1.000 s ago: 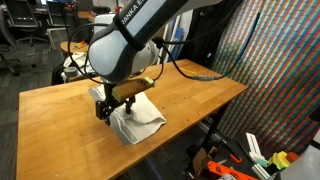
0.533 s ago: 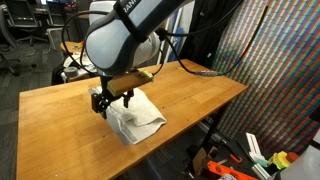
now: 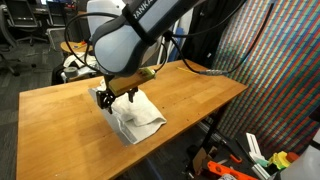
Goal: Fold the towel in half
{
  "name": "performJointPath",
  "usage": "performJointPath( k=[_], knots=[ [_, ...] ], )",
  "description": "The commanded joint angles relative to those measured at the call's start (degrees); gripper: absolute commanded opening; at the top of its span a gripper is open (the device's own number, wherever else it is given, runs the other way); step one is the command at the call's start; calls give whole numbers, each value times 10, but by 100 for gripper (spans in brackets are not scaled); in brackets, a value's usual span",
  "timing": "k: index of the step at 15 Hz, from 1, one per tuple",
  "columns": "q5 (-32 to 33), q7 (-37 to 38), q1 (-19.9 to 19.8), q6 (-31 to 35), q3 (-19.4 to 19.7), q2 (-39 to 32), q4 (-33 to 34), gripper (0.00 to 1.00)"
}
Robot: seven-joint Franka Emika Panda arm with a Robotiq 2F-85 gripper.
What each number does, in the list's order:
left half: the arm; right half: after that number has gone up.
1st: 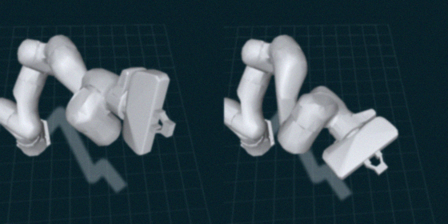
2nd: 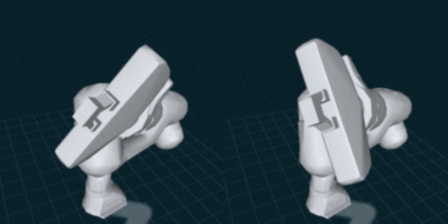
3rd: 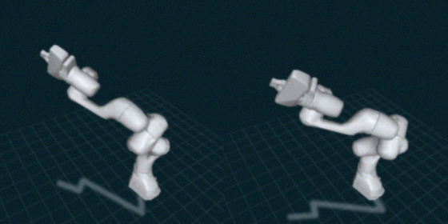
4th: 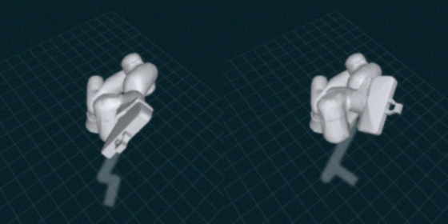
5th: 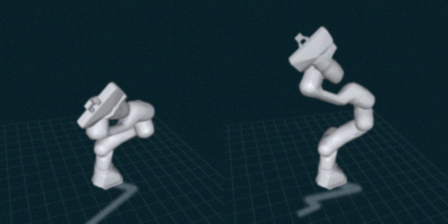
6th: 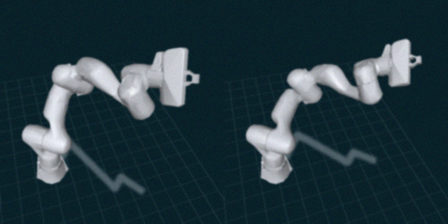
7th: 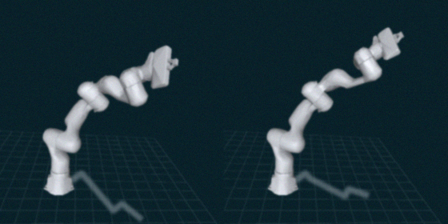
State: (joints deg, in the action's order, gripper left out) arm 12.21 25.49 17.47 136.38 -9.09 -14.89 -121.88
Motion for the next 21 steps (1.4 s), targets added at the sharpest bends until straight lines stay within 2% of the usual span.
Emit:
performJointPath(
  k=[1, 4, 5, 6, 14, 17, 20, 21],
  knots=[
    [31, 26, 13, -17, 12, -16, 8, 100],
    [36, 24, 16, -31, 14, -29, 10, 100],
    [31, 18, 14, -22, 12, -32, 7, 75],
    [32, 18, 15, -26, 13, -34, 9, 73],
    [28, 15, 14, -20, 15, -33, -4, 12],
    [15, 0, 7, -29, 12, -27, -13, 3],
    [-3, -32, -4, -48, 7, -11, -31, 10],
    [-8, -47, -9, -49, 6, 0, -46, 9]
  ],
)
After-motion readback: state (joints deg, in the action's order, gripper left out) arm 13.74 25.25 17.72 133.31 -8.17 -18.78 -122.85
